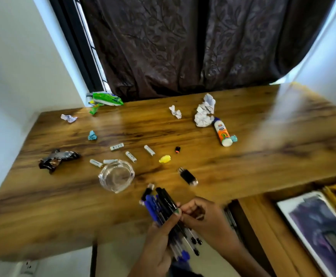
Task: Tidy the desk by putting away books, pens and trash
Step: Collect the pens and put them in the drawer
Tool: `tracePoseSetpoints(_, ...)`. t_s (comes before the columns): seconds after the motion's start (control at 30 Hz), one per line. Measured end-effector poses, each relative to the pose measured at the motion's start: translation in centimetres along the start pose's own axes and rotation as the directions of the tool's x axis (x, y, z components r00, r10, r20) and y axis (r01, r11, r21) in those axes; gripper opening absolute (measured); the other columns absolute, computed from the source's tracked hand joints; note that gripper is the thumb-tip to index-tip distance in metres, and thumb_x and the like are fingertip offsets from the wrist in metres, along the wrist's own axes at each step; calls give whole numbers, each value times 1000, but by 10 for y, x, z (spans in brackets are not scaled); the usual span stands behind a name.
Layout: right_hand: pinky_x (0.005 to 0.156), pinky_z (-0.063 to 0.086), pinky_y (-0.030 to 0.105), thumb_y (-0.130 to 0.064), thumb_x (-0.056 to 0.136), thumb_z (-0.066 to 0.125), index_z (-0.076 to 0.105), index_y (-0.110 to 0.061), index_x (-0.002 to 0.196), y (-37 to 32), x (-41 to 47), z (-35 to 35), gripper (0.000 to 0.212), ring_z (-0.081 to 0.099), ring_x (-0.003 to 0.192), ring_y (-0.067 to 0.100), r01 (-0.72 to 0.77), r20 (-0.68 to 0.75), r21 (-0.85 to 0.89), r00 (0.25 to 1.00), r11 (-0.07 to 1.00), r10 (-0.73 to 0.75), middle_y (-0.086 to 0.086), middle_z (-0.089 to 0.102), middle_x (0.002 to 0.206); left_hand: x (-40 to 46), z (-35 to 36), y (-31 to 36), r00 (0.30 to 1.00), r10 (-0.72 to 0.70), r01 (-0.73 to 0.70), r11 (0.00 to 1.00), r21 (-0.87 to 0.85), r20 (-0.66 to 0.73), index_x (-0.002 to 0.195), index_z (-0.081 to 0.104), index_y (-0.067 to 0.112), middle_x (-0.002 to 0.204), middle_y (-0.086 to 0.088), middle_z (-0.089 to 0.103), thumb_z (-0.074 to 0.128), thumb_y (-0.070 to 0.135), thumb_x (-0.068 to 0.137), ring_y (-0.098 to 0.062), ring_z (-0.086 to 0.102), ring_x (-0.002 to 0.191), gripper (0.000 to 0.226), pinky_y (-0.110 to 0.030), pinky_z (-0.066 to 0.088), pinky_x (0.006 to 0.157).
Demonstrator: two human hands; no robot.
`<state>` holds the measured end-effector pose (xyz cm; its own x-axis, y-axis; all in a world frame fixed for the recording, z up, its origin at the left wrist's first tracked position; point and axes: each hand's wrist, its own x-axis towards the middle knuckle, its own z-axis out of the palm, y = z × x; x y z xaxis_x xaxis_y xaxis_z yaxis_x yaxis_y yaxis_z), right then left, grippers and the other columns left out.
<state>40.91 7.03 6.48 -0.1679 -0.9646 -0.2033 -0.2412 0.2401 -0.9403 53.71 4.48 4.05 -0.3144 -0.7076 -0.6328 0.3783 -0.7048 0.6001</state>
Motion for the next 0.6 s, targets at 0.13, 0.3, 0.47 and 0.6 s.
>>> tracePoseSetpoints(0.13, 65, 48, 12, -9, 81, 70, 70, -19, 85, 17, -55, -14, 10, 63, 72, 1, -62, -65, 48, 996, 997, 65, -4, 70, 78, -25, 1, -38, 996, -67, 64, 997, 52, 65, 98, 71, 6, 81, -13, 74, 69, 9, 69, -19, 71, 63, 30, -25, 55, 50)
tracePoseSetpoints(0.3, 66, 47, 10, -9, 85, 63, 68, -20, 85, 27, -104, -33, 12, 64, 72, 4, -36, -184, 44, 982, 998, 44, -3, 70, 79, -50, 11, -64, 986, -107, 88, 985, 145, 125, 102, 71, 6, 95, -16, 73, 74, 14, 62, -26, 70, 76, 40, -35, 56, 65)
tracePoseSetpoints(0.47, 65, 49, 17, -10, 90, 57, 64, -21, 91, 35, -124, -49, 13, 64, 74, 7, -52, -238, 42, 969, 998, 61, 3, 68, 85, -65, 29, -89, 981, -121, 88, 975, 206, 151, 98, 72, 4, 93, -19, 72, 75, 20, 65, -31, 69, 81, 37, -38, 53, 74)
tracePoseSetpoints(0.6, 71, 52, 19, -20, 92, 54, 61, -23, 100, 48, -144, -63, 11, 64, 83, 3, -103, -266, 92, 956, 990, 124, -4, 66, 90, -70, 53, -111, 980, -122, 73, 956, 285, 157, 85, 75, 6, 90, -23, 72, 74, 21, 67, -35, 68, 80, 24, -41, 54, 75)
